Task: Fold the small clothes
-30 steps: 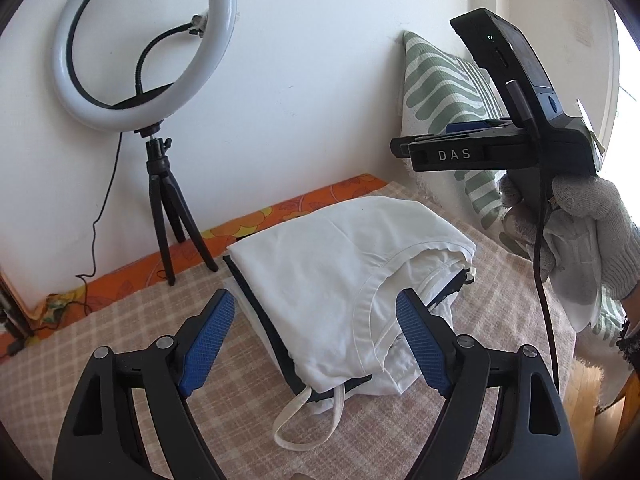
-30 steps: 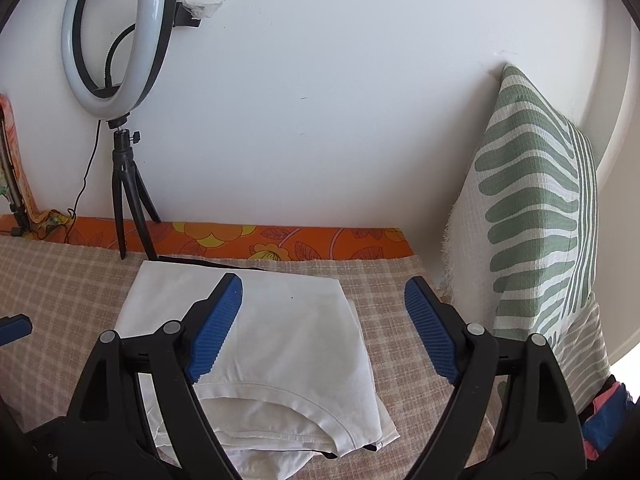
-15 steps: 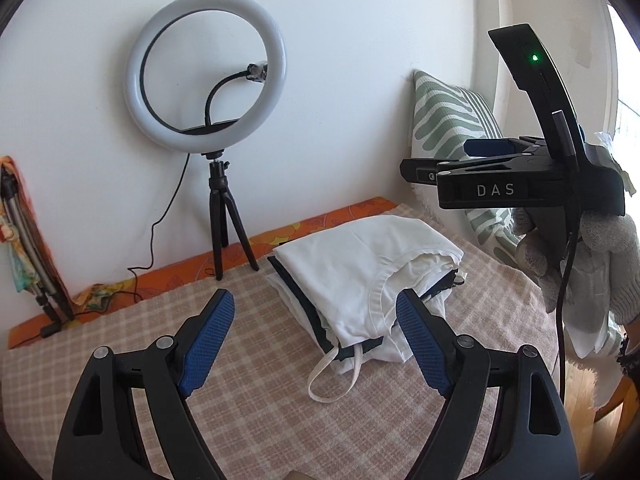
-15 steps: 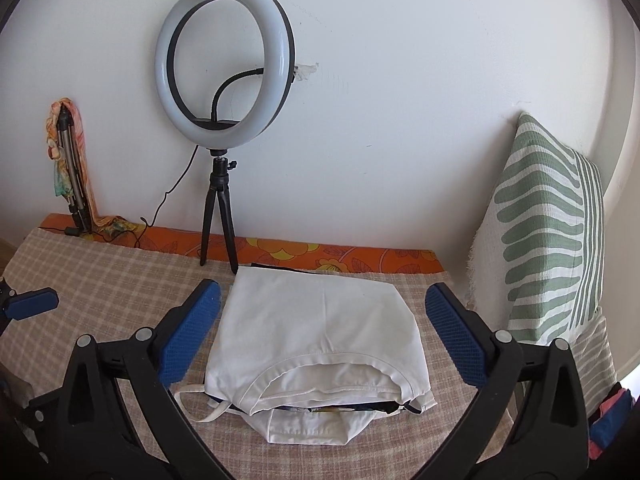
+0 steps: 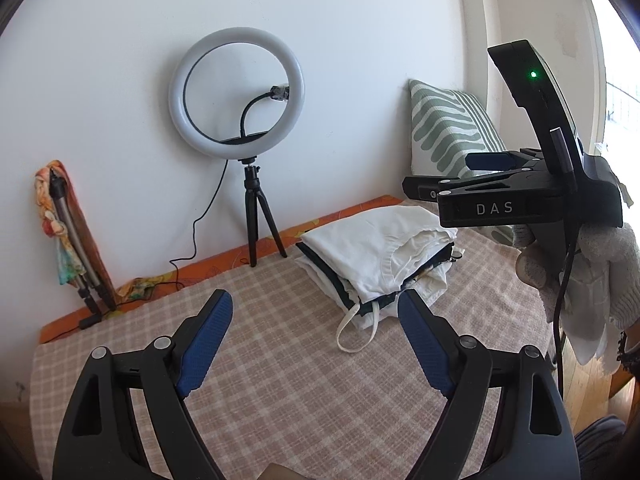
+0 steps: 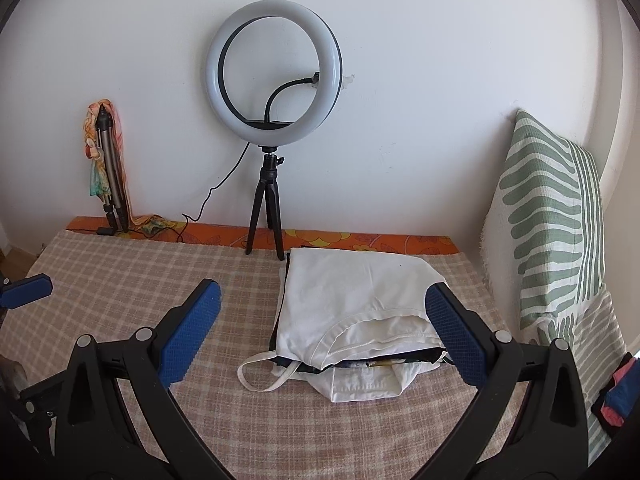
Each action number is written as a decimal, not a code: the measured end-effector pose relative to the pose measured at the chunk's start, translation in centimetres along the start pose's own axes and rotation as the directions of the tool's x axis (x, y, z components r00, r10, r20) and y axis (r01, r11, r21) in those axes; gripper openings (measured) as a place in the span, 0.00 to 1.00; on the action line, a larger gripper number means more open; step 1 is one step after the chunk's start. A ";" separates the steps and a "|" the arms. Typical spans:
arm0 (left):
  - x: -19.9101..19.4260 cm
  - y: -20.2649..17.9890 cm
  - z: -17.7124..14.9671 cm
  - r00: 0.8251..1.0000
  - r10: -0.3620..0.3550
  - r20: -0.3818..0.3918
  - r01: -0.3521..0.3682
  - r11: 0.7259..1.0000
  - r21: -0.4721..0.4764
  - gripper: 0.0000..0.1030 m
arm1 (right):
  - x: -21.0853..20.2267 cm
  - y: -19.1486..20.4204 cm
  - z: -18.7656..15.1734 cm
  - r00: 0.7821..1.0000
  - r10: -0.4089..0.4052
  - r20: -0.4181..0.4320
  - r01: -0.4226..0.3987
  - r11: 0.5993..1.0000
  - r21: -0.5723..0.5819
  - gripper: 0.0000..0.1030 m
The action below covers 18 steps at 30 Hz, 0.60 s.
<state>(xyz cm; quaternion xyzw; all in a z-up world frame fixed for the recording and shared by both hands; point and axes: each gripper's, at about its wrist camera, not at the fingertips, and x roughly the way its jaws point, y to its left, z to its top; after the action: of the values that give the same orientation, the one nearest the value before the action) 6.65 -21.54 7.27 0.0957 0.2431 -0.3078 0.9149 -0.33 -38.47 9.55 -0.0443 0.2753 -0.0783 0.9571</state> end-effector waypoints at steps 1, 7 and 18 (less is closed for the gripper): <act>-0.3 0.2 -0.5 1.000 0.003 -0.007 -0.003 1.000 0.003 0.85 | -0.2 0.5 -0.5 1.000 0.004 -0.003 -0.004 1.000 0.007 1.00; -2.2 1.4 -3.6 0.999 0.016 -0.030 -0.015 1.000 0.019 0.86 | -1.3 3.6 -3.8 1.000 -0.019 0.003 0.019 1.000 0.003 1.00; -3.2 3.7 -8.2 0.992 0.080 -0.096 -0.080 0.997 0.004 0.87 | -0.2 7.1 -8.1 0.999 -0.030 0.014 0.029 0.997 0.067 1.00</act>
<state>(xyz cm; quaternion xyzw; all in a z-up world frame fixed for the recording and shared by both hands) 3.57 -14.33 1.92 0.1200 0.2828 -0.2659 0.9137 -3.91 -31.76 1.84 -0.0171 0.2646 -0.1013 0.9589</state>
